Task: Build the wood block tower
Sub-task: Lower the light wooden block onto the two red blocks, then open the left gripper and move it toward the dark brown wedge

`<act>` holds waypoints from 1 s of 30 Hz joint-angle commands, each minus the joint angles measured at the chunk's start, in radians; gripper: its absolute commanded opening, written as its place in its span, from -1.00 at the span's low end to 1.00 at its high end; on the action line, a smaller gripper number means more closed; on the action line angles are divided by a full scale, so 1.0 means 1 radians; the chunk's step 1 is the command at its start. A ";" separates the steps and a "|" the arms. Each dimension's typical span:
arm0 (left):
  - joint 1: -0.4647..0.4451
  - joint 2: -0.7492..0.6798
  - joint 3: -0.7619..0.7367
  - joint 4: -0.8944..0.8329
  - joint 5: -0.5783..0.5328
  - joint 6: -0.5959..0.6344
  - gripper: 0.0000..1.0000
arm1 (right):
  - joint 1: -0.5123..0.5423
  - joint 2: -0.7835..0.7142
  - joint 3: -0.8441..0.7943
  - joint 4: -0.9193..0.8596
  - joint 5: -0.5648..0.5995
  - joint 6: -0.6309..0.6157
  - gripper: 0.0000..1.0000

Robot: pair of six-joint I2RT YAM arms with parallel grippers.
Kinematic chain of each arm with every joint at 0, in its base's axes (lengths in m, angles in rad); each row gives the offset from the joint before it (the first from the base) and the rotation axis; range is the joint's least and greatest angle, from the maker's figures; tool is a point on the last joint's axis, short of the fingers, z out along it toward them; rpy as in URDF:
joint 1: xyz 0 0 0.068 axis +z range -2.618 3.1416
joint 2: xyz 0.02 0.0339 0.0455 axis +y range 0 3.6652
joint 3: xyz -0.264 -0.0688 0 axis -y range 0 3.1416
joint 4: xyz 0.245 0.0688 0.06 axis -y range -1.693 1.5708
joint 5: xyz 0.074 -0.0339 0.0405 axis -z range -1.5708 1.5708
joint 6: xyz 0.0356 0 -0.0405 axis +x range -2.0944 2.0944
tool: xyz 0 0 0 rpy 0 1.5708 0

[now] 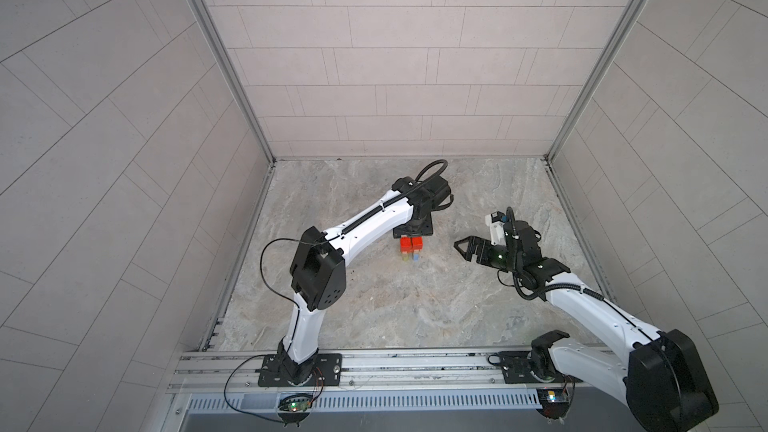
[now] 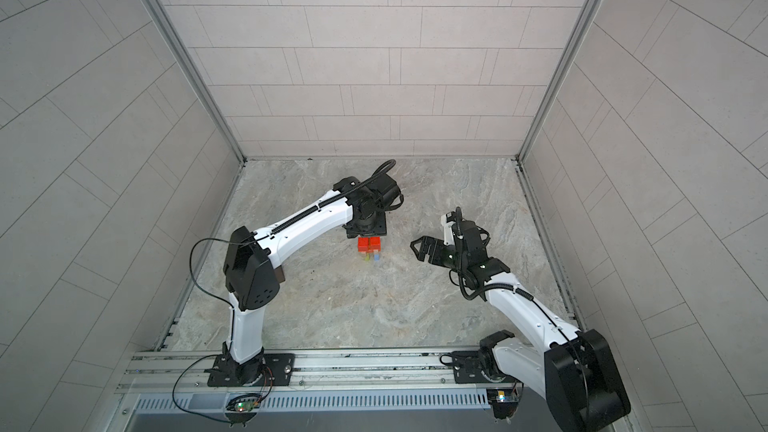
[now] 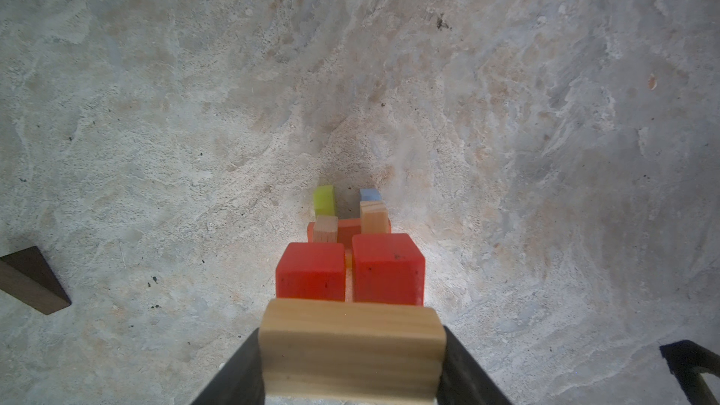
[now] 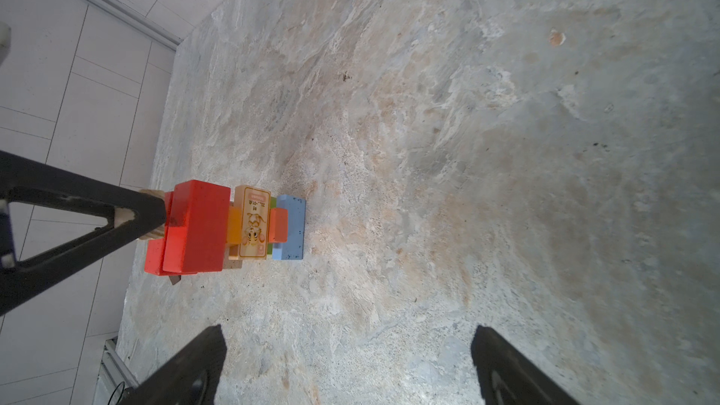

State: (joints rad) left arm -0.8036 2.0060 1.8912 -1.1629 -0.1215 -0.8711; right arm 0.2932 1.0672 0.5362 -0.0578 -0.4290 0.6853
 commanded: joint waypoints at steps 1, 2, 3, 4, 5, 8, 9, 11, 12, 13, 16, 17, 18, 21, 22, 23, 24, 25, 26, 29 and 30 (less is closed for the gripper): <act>0.001 0.009 -0.015 -0.013 -0.012 0.009 0.31 | -0.005 -0.013 -0.013 0.022 -0.011 0.003 1.00; 0.001 0.007 -0.018 -0.011 -0.013 0.009 0.32 | -0.004 -0.016 -0.013 0.022 -0.011 0.003 0.99; 0.001 0.005 -0.021 -0.009 -0.014 0.008 0.34 | -0.004 -0.017 -0.015 0.024 -0.011 0.003 0.99; 0.001 0.002 -0.023 -0.008 -0.014 0.009 0.35 | -0.004 -0.017 -0.015 0.023 -0.011 0.003 0.99; 0.002 0.002 -0.024 -0.006 -0.013 0.009 0.36 | -0.005 -0.017 -0.014 0.024 -0.011 0.003 0.99; 0.001 -0.005 -0.027 -0.007 -0.020 0.009 0.41 | -0.004 -0.015 -0.015 0.025 -0.012 0.004 0.99; 0.002 -0.009 -0.029 -0.005 -0.023 0.009 0.44 | -0.004 -0.015 -0.015 0.026 -0.012 0.003 1.00; 0.001 -0.013 -0.030 -0.004 -0.027 0.009 0.55 | -0.005 -0.013 -0.015 0.026 -0.014 0.004 1.00; 0.001 -0.016 -0.030 -0.004 -0.031 0.009 0.59 | -0.004 -0.013 -0.015 0.026 -0.014 0.003 0.99; 0.002 -0.018 -0.029 -0.005 -0.035 0.009 0.63 | -0.005 -0.012 -0.015 0.026 -0.014 0.002 0.99; 0.001 -0.027 -0.026 -0.003 -0.042 0.009 0.67 | -0.005 -0.013 -0.016 0.028 -0.014 0.002 0.99; 0.001 -0.031 -0.024 -0.005 -0.044 0.009 0.67 | -0.004 -0.013 -0.016 0.028 -0.014 0.002 0.99; 0.001 -0.035 -0.023 -0.007 -0.048 0.009 0.68 | -0.005 -0.013 -0.016 0.026 -0.013 0.002 0.99; 0.001 -0.065 -0.011 -0.029 -0.076 0.013 0.68 | -0.005 -0.013 -0.016 0.027 -0.012 -0.001 1.00; 0.003 -0.080 -0.011 -0.035 -0.091 0.014 0.68 | -0.005 -0.012 -0.015 0.027 -0.013 -0.002 1.00; 0.004 -0.096 -0.013 -0.049 -0.111 0.009 0.68 | -0.004 -0.012 -0.015 0.026 -0.013 -0.002 1.00; 0.007 -0.111 -0.013 -0.065 -0.127 0.005 0.68 | -0.005 -0.012 -0.015 0.026 -0.016 -0.004 0.99; 0.013 -0.129 -0.018 -0.080 -0.141 0.004 0.68 | -0.005 -0.013 -0.014 0.026 -0.020 -0.007 1.00; 0.021 -0.153 -0.034 -0.093 -0.152 0.006 0.67 | -0.005 -0.014 -0.013 0.026 -0.020 -0.010 0.99; 0.070 -0.251 -0.125 -0.082 -0.150 0.006 0.65 | -0.004 -0.021 -0.015 0.024 -0.015 -0.013 1.00; 0.097 -0.293 -0.165 -0.067 -0.142 0.006 0.64 | -0.005 -0.021 -0.015 0.023 -0.016 -0.013 0.99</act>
State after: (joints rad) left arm -0.7639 1.8191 1.7939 -1.1881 -0.2249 -0.8639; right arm 0.2932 1.0660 0.5327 -0.0486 -0.4450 0.6811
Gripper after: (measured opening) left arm 0.824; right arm 0.997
